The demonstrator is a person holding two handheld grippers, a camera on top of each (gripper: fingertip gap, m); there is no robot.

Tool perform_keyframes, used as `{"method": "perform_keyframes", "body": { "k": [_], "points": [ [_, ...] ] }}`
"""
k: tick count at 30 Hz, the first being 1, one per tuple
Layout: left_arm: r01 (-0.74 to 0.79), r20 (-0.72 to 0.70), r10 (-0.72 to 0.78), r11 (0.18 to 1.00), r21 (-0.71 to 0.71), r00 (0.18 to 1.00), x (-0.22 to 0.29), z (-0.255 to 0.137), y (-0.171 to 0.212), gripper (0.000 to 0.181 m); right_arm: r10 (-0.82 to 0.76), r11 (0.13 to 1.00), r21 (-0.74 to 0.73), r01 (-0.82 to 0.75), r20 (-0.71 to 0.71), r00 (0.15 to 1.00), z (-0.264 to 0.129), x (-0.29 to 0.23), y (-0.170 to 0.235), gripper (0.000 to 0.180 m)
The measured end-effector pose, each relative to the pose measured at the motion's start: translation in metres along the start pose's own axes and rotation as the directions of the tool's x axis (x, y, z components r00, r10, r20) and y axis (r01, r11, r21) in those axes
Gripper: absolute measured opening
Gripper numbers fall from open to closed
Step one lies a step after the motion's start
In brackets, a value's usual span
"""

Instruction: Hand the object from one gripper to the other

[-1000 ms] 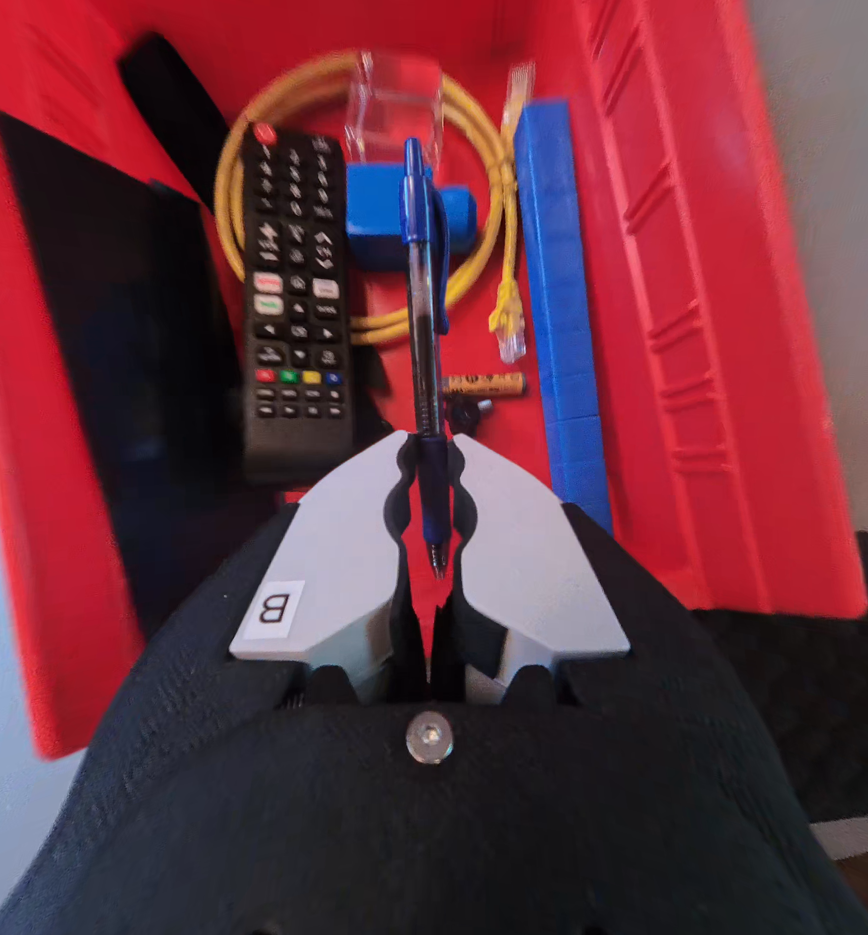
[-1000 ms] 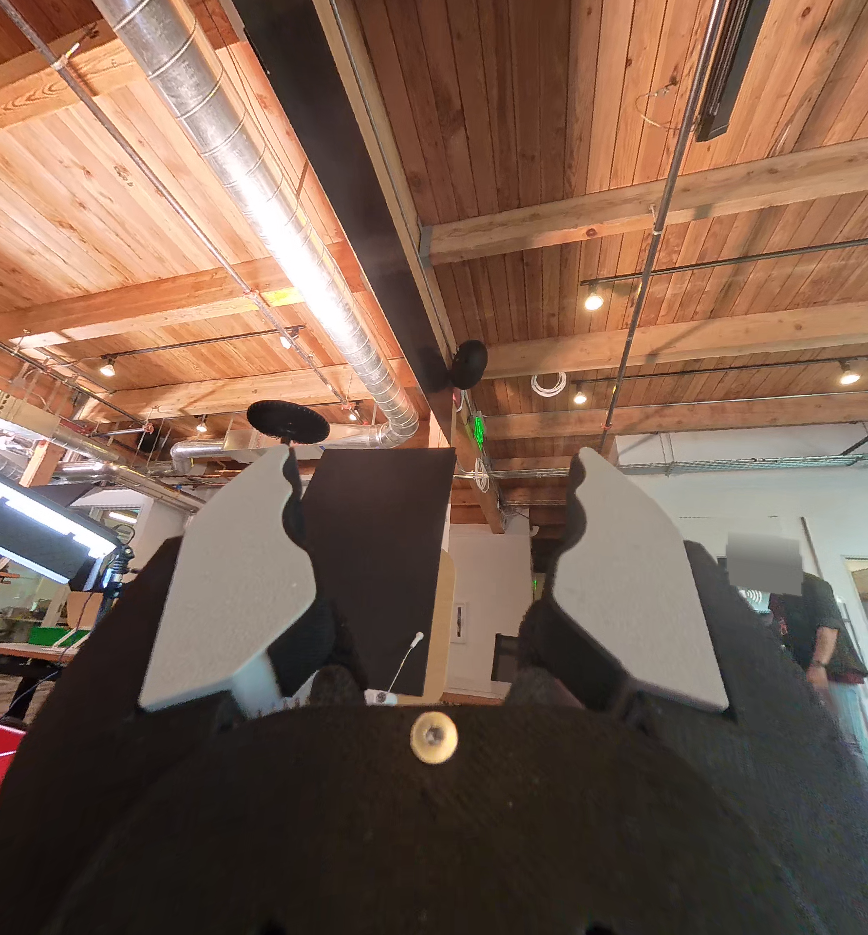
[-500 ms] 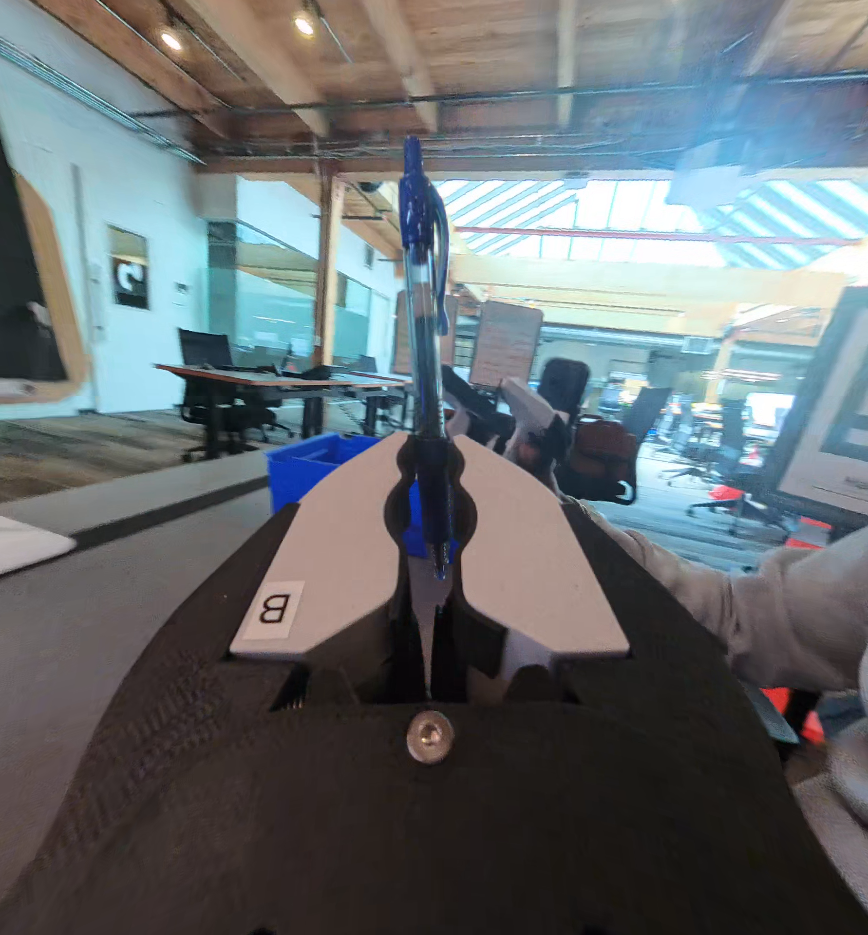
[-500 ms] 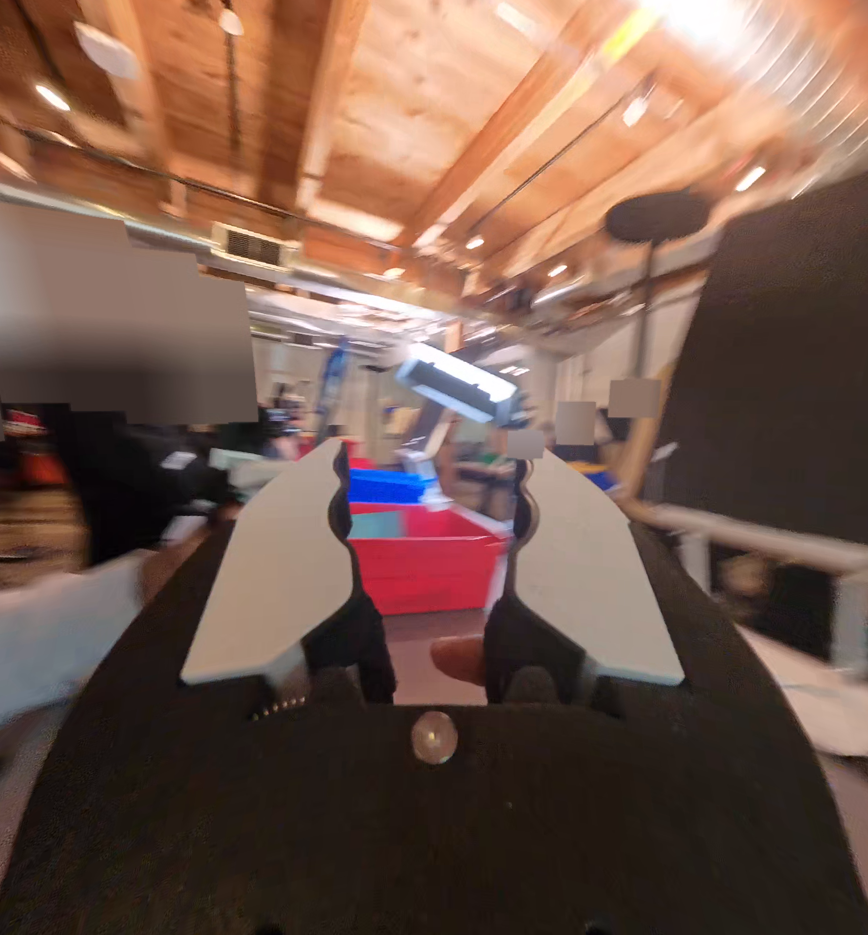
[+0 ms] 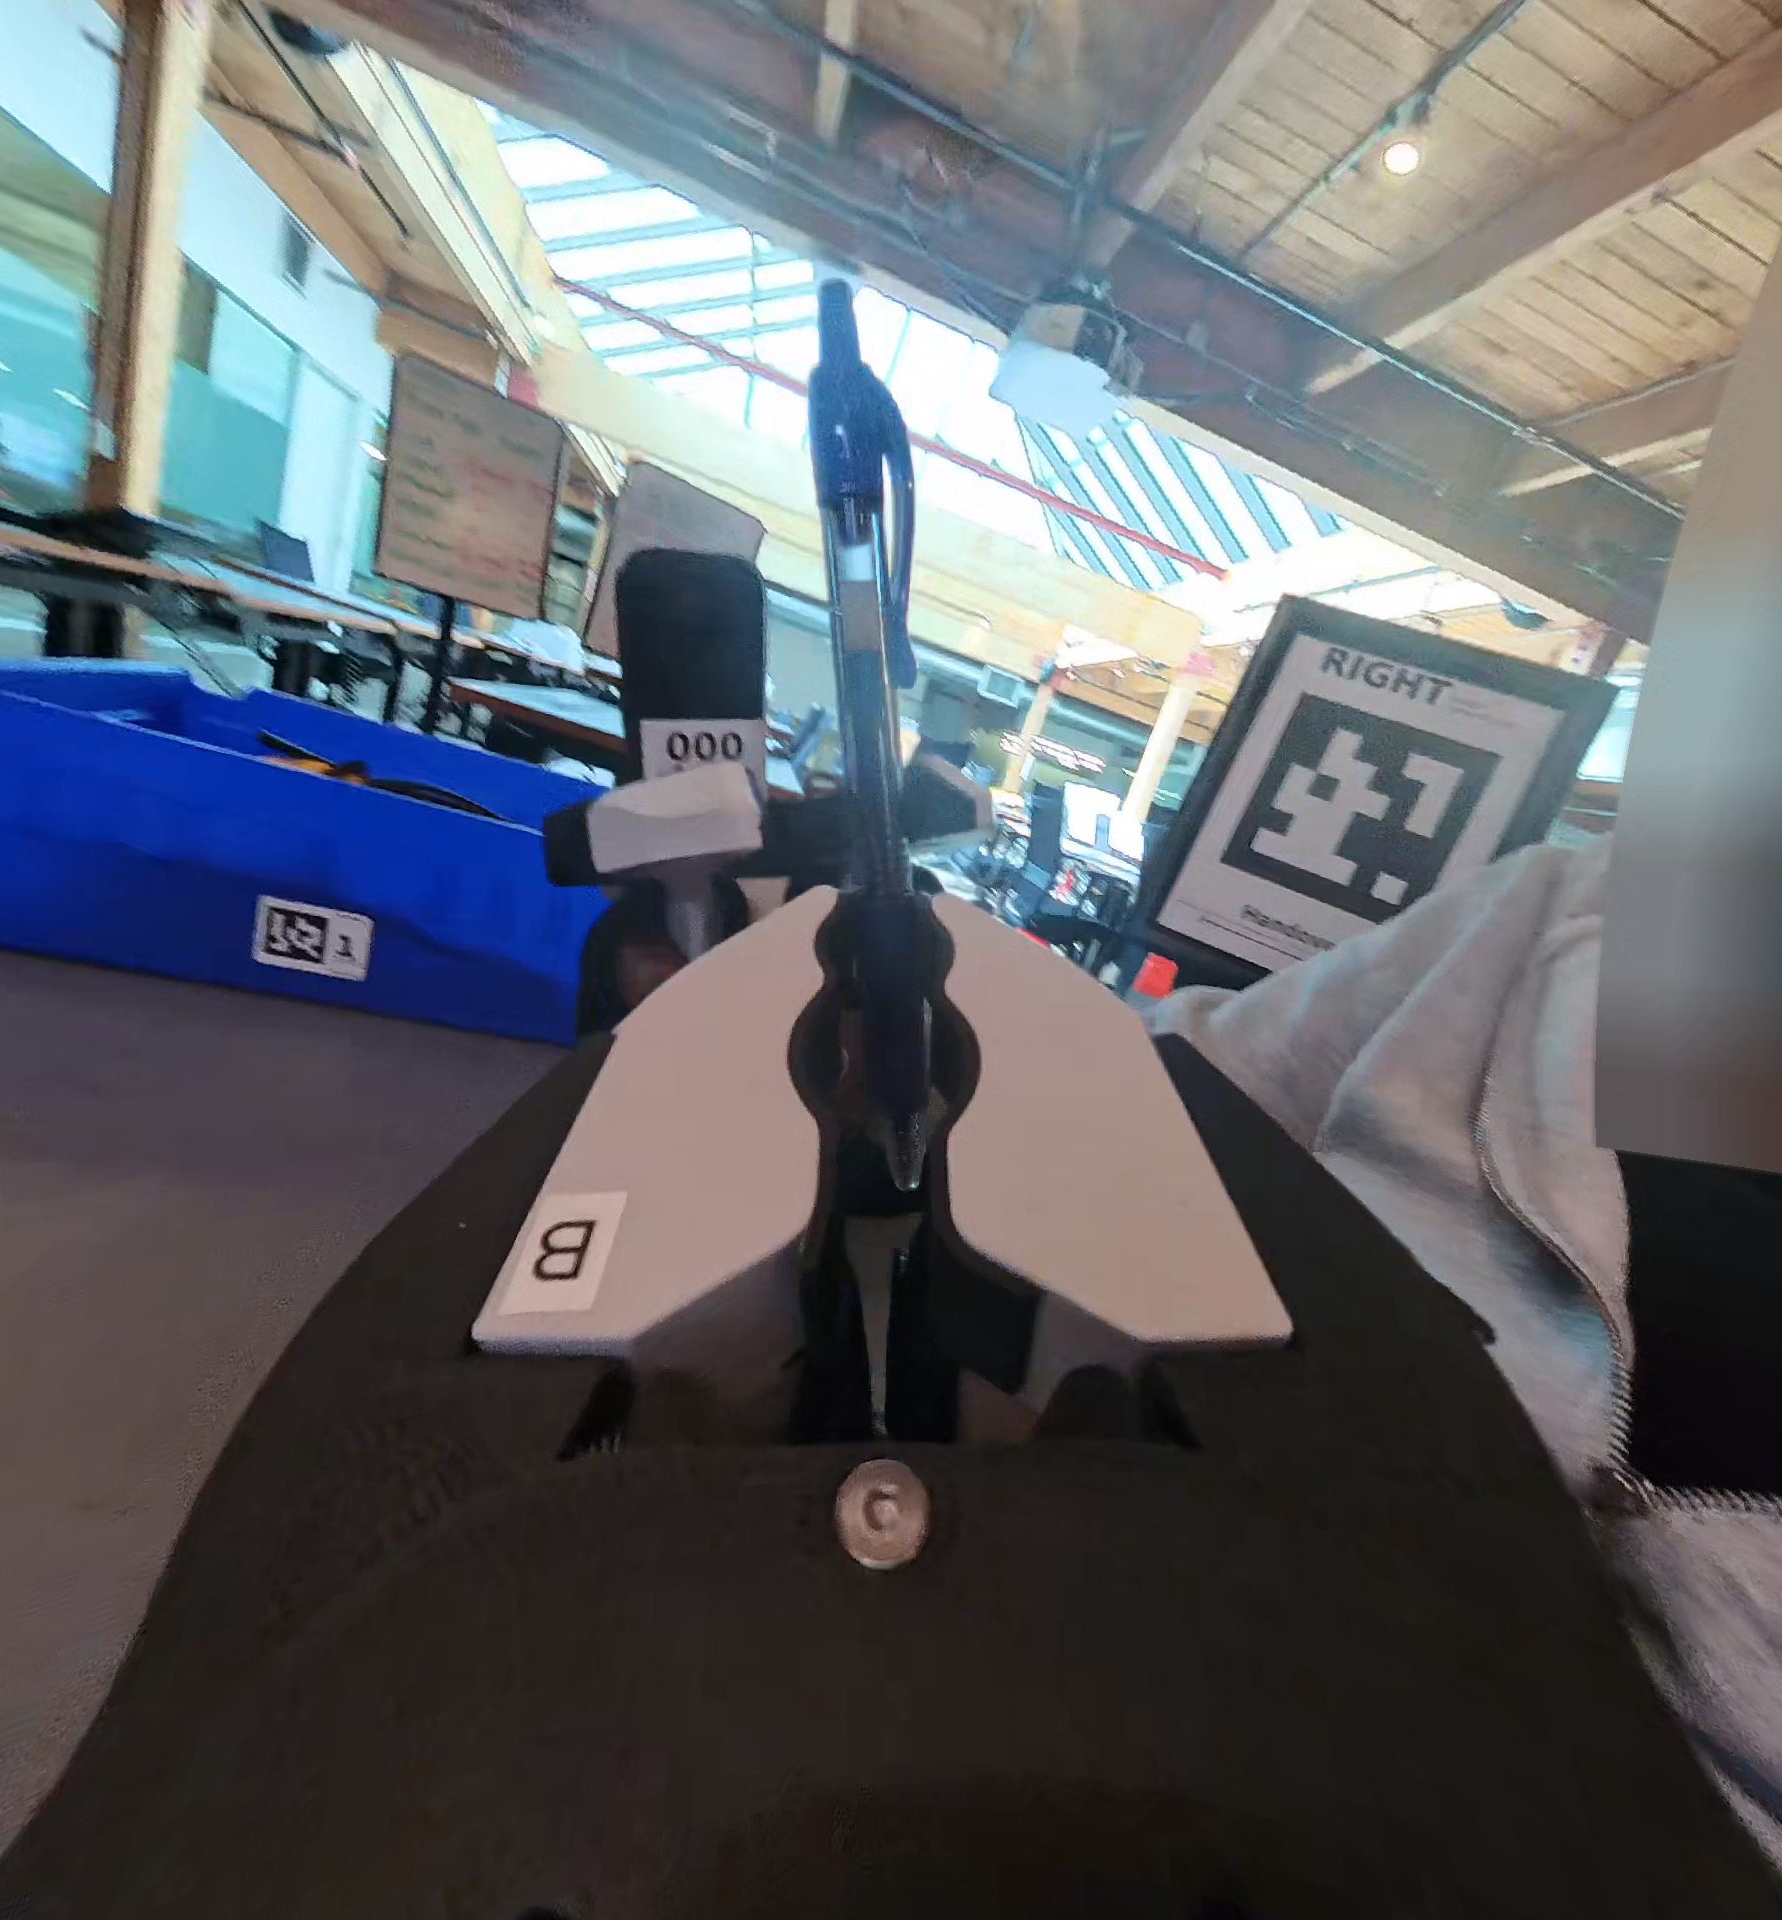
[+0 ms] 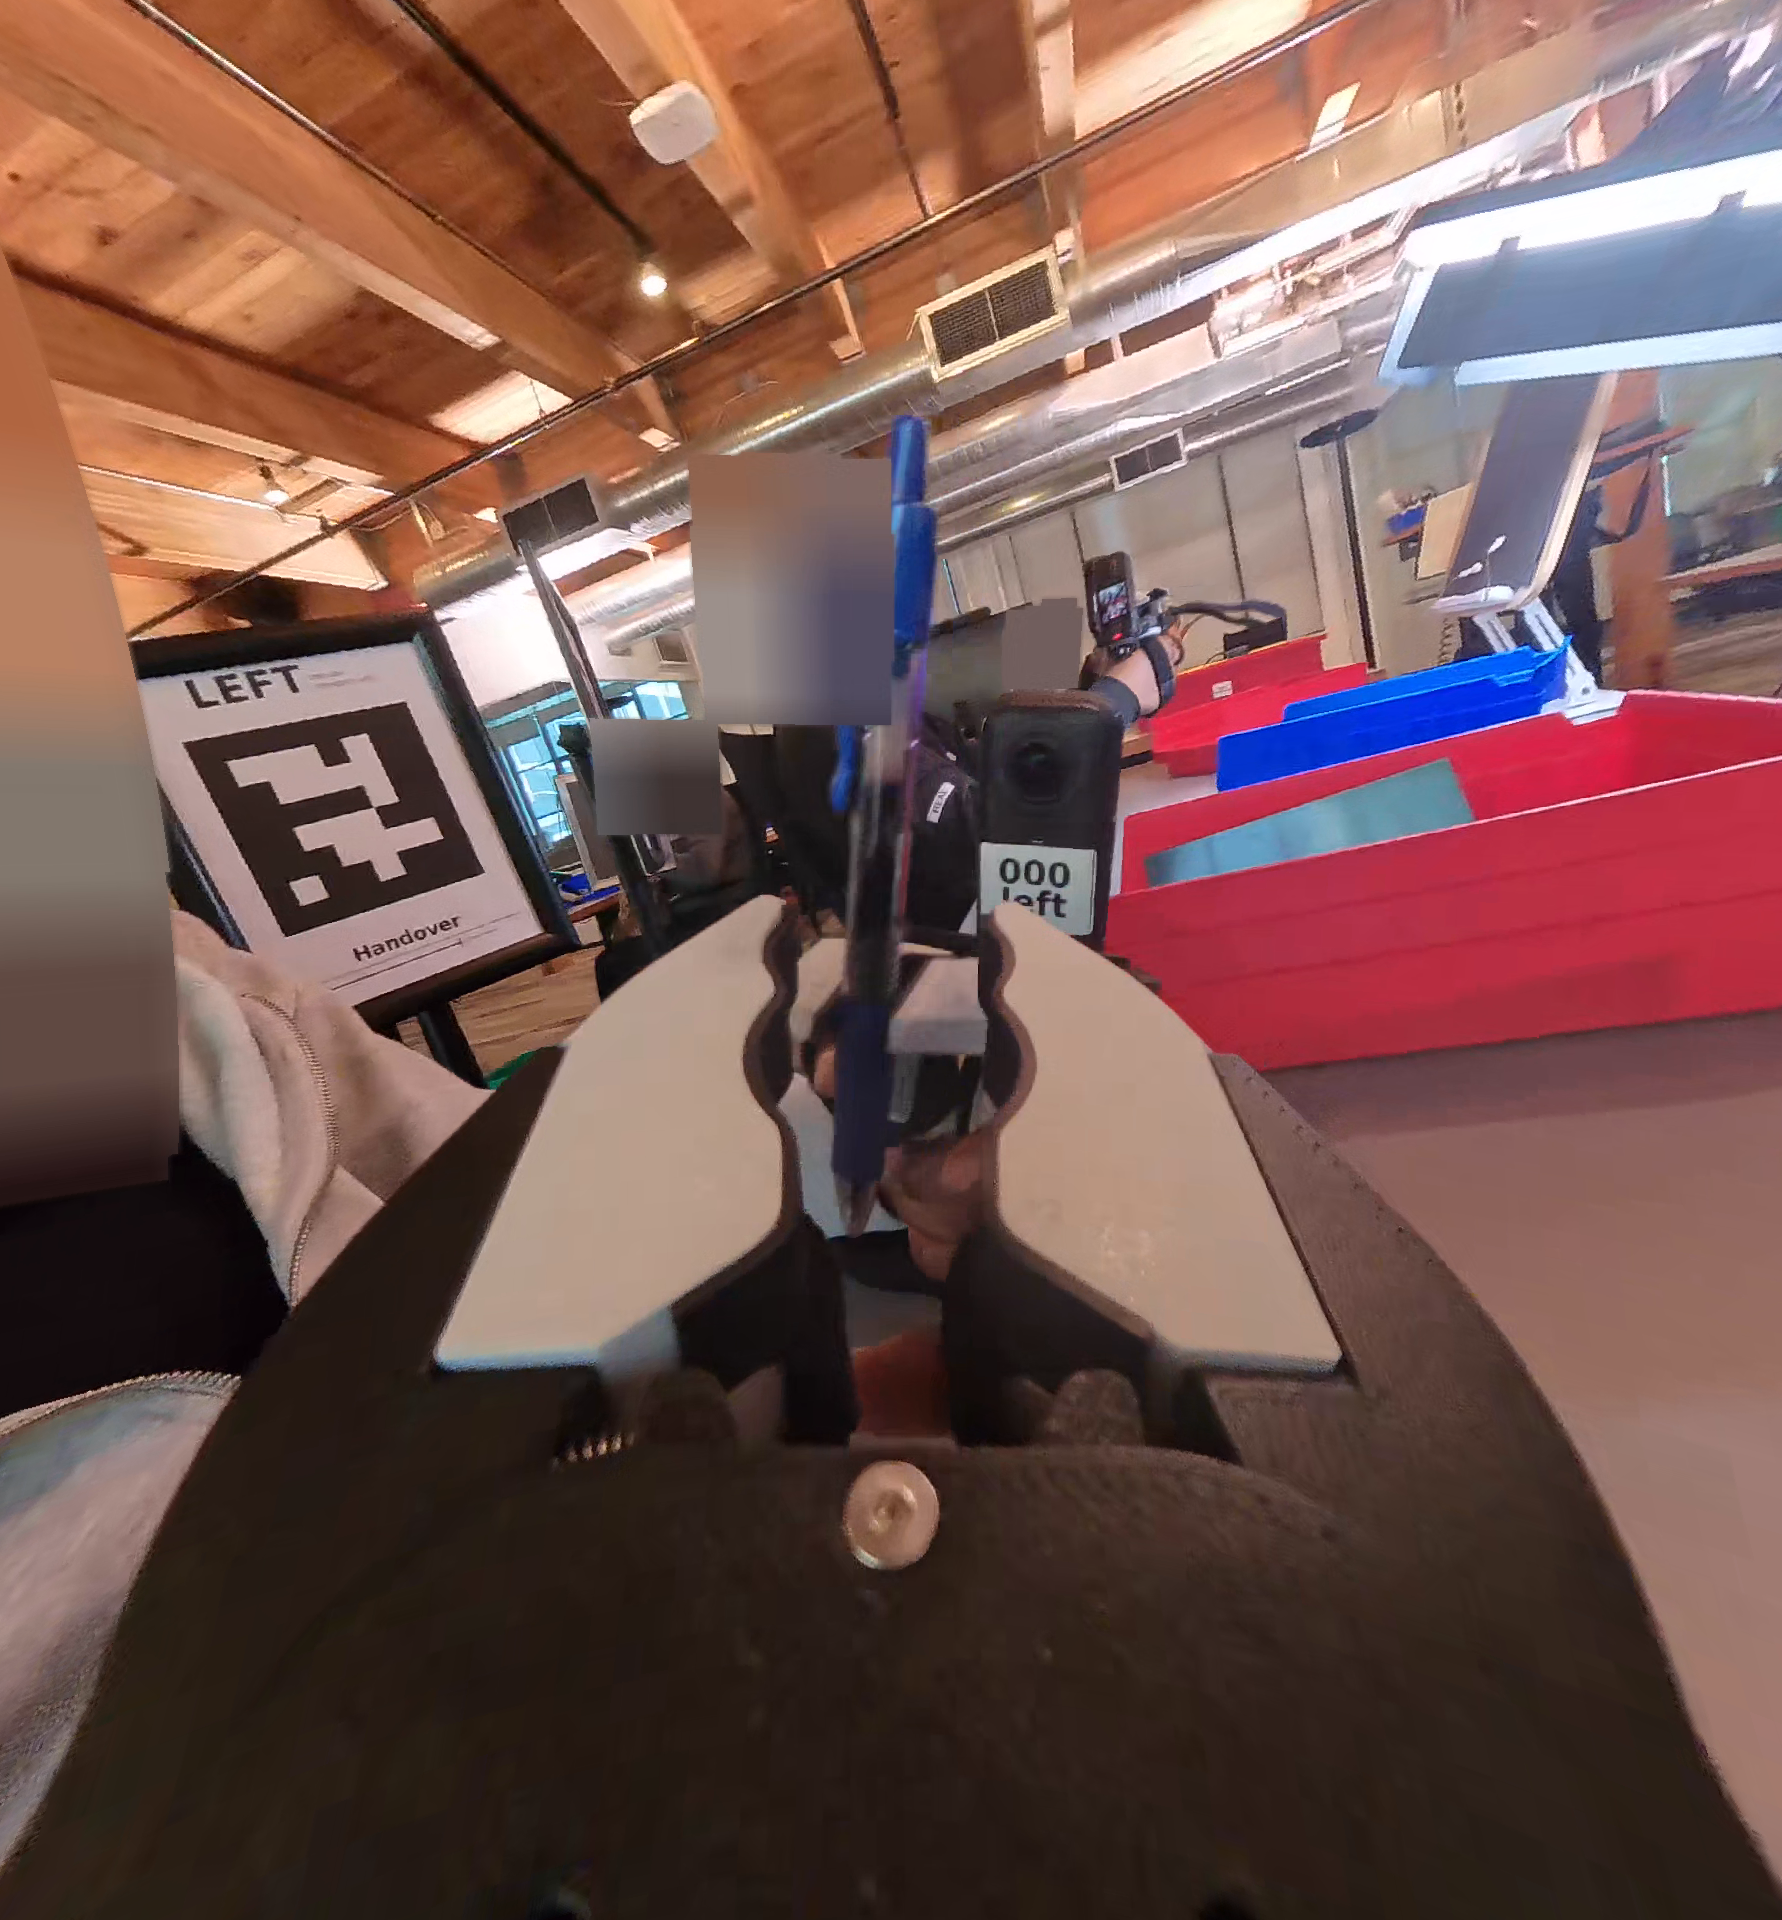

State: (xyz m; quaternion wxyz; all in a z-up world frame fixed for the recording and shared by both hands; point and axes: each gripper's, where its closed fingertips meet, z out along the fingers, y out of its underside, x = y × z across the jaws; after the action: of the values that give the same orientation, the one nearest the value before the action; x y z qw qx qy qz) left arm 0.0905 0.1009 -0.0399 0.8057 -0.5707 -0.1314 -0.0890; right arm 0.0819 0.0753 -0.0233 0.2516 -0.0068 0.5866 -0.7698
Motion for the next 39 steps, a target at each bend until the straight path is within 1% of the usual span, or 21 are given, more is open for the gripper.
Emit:
{"method": "perform_keyframes", "body": {
  "k": [3, 5, 6, 7, 10, 11, 13, 15, 17, 19, 21, 22, 24, 27, 29, 31, 33, 34, 35, 36, 39],
  "points": [
    [-0.026, 0.013, 0.027, 0.997, -0.068, 1.0, -0.001, 0.004, 0.011, 0.013, 0.004, 1.0, -0.017, -0.004, 0.033, 0.999, 0.003, -0.004, 0.005, 0.011],
    [-0.059, 0.046, 0.062, 0.996, -0.072, 0.997, -0.004, 0.004, 0.011, 0.015, -0.007, 0.999, -0.044, 0.008, 0.024, 1.0, 0.003, -0.005, 0.007, 0.01],
    [-0.093, 0.089, 0.099, 0.993, -0.076, 0.991, -0.009, 0.003, 0.01, 0.017, -0.031, 0.999, -0.045, 0.03, -0.012, 0.999, 0.003, -0.001, 0.006, 0.01],
    [-0.137, 0.143, 0.149, 0.986, -0.092, 0.978, -0.015, 0.002, 0.01, 0.025, -0.062, 0.997, -0.039, 0.06, -0.063, 0.996, 0.002, 0.005, 0.004, 0.01],
    [-0.305, 0.304, 0.35, 0.934, -0.185, 0.886, -0.034, -0.002, 0.011, 0.037, -0.161, 0.987, -0.023, 0.16, -0.247, 0.956, -0.002, 0.024, -0.001, 0.01],
    [-0.353, 0.343, 0.408, 0.911, -0.214, 0.846, -0.038, -0.003, 0.01, 0.036, -0.193, 0.981, -0.021, 0.195, -0.288, 0.938, -0.002, 0.028, -0.002, 0.01],
    [-0.415, 0.383, 0.48, 0.877, -0.243, 0.79, -0.042, -0.005, 0.008, 0.016, -0.228, 0.972, -0.026, 0.232, -0.326, 0.918, -0.001, 0.03, -0.001, 0.01],
    [-0.414, 0.38, 0.481, 0.876, -0.247, 0.79, -0.042, -0.005, 0.009, 0.013, -0.244, 0.968, -0.033, 0.248, -0.349, 0.905, 0.0, 0.031, -0.001, 0.01],
    [-0.363, 0.305, 0.403, 0.914, -0.179, 0.863, -0.031, -0.003, 0.007, 0.012, -0.259, 0.964, -0.026, 0.264, -0.3, 0.918, 0.002, 0.023, -0.002, 0.01],
    [-0.237, 0.116, 0.248, 0.966, -0.1, 0.962, -0.006, 0.003, 0.009, 0.011, -0.211, 0.977, 0.003, 0.215, -0.172, 0.962, 0.005, 0.007, -0.004, 0.022],
    [-0.134, -0.021, 0.133, 0.988, -0.073, 0.991, 0.011, 0.006, 0.011, 0.012, -0.096, 0.995, -0.008, 0.096, -0.013, 0.995, 0.007, -0.01, 0.0, 0.03],
    [-0.112, -0.059, 0.107, 0.991, -0.079, 0.992, 0.016, 0.006, 0.012, 0.012, -0.046, 0.999, -0.026, 0.048, 0.06, 0.997, 0.007, -0.018, 0.003, 0.029],
    [-0.106, -0.083, 0.097, 0.989, -0.107, 0.992, 0.019, 0.008, 0.018, 0.012, -0.023, 0.998, -0.055, 0.031, 0.145, 0.989, 0.008, -0.029, 0.009, 0.013],
    [-0.148, -0.046, 0.143, 0.98, -0.135, 0.989, 0.015, 0.009, 0.023, 0.012, -0.089, 0.989, -0.11, 0.102, 0.122, 0.989, 0.011, -0.028, 0.018, 0.01],
    [-0.194, 0.05, 0.203, 0.971, -0.141, 0.978, 0.001, 0.009, 0.021, 0.026, -0.153, 0.982, -0.108, 0.158, 0.052, 0.987, 0.011, -0.02, 0.016, 0.01],
    [-0.269, 0.16, 0.299, 0.946, -0.181, 0.941, -0.014, 0.007, 0.021, 0.037, -0.216, 0.974, -0.078, 0.211, -0.062, 0.975, 0.009, -0.007, 0.01, 0.011],
    [-0.366, 0.258, 0.418, 0.902, -0.229, 0.871, -0.027, 0.004, 0.019, 0.039, -0.265, 0.964, -0.044, 0.261, -0.176, 0.948, 0.007, 0.006, 0.003, 0.01],
    [-0.407, 0.294, 0.47, 0.878, -0.252, 0.832, -0.032, 0.002, 0.018, 0.035, -0.278, 0.96, -0.03, 0.279, -0.218, 0.935, 0.006, 0.01, 0.001, 0.01],
    [-0.44, 0.303, 0.506, 0.859, -0.262, 0.808, -0.033, 0.001, 0.017, 0.019, -0.284, 0.958, -0.024, 0.287, -0.246, 0.927, 0.005, 0.013, 0.0, 0.01],
    [-0.448, 0.295, 0.512, 0.855, -0.26, 0.806, -0.031, 0.001, 0.016, 0.013, -0.286, 0.956, -0.021, 0.291, -0.263, 0.921, 0.004, 0.015, -0.001, 0.01],
    [-0.355, 0.216, 0.392, 0.915, -0.191, 0.894, -0.02, 0.003, 0.015, 0.011, -0.286, 0.957, -0.018, 0.289, -0.213, 0.934, 0.006, 0.007, -0.002, 0.01]
  ]
}}
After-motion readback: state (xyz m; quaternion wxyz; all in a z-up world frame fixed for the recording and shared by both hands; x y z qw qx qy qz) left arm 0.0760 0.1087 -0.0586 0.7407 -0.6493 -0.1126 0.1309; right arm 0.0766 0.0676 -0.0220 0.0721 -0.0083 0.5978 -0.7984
